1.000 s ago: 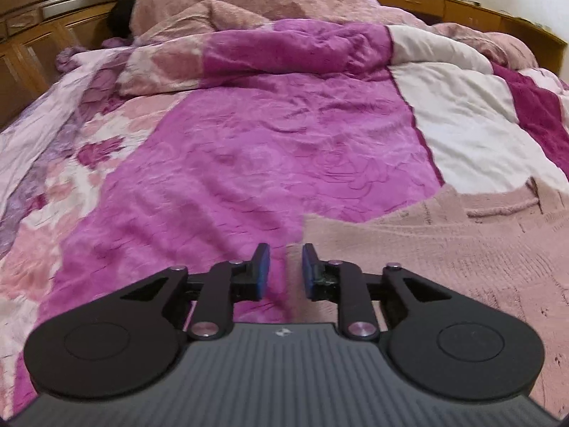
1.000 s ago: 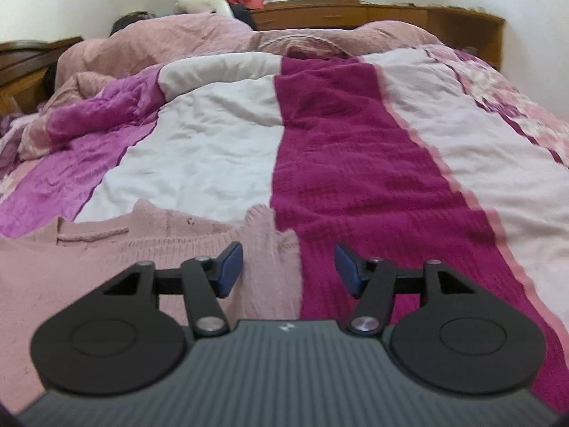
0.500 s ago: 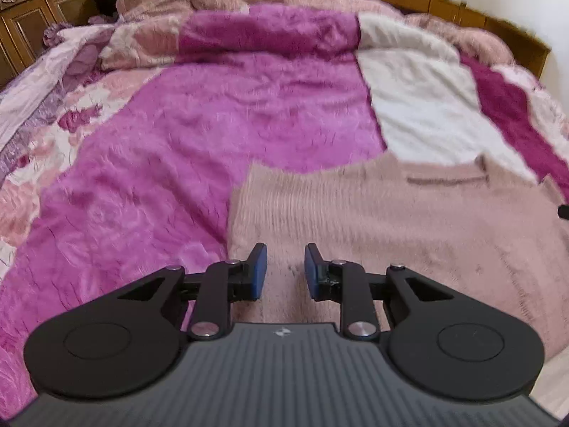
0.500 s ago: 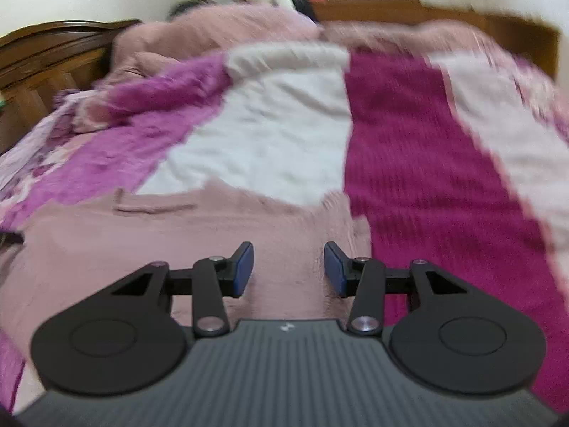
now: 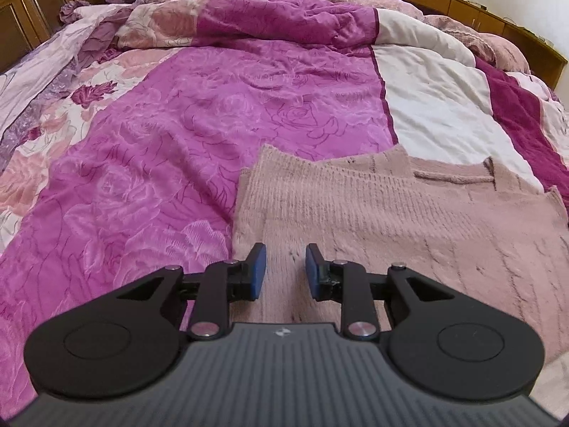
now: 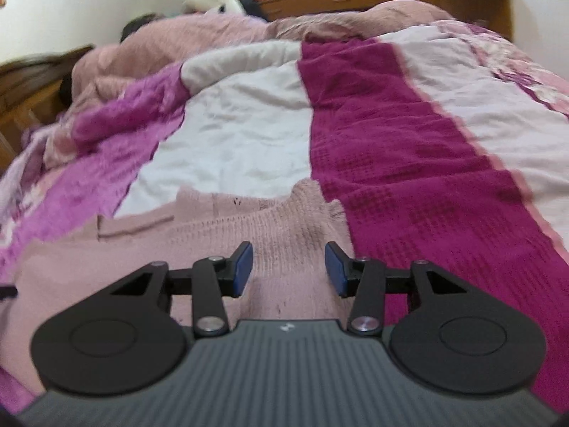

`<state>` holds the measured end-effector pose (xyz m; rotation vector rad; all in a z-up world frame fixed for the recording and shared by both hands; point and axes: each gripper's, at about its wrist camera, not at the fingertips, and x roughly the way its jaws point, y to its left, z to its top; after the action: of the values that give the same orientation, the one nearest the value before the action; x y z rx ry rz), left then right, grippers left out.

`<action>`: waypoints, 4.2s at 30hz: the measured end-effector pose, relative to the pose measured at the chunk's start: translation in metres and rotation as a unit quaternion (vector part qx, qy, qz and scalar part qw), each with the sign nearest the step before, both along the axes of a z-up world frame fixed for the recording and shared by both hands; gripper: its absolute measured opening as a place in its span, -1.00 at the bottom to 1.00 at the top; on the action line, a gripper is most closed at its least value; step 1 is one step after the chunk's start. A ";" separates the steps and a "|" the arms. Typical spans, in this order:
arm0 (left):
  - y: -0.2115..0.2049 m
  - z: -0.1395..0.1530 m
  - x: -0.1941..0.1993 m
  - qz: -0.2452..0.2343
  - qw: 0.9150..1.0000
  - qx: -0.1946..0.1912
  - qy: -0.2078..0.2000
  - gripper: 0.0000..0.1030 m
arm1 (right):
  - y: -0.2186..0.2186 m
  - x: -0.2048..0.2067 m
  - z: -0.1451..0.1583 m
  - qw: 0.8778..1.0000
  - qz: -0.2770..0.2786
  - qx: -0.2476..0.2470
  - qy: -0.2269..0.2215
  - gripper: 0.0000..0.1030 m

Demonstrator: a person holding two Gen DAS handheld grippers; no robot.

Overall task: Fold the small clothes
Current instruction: 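Open both grippers and move them back over the folded cardigan, then grasp the cardigan sleeve end with the right gripper and lift it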

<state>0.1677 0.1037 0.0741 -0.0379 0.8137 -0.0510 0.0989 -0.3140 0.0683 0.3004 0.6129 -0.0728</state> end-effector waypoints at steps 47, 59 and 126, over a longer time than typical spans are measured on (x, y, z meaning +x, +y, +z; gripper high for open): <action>-0.083 -0.005 -0.102 -0.027 0.997 -0.036 0.064 -0.23 | 0.010 -0.126 -0.033 0.981 -0.116 0.152 0.019 0.16; -0.081 -0.008 -0.101 -0.024 0.997 -0.036 0.068 -0.23 | 0.009 -0.109 -0.043 0.970 -0.114 0.214 -0.006 0.16; -0.013 0.026 -0.088 0.016 1.000 -0.002 0.023 -0.22 | 0.044 -0.056 0.016 0.976 -0.042 0.199 -0.078 -0.61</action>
<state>0.0802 0.0905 0.1005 -0.0555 0.8586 -0.0210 0.0425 -0.2696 0.0841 0.7134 0.4555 -0.0060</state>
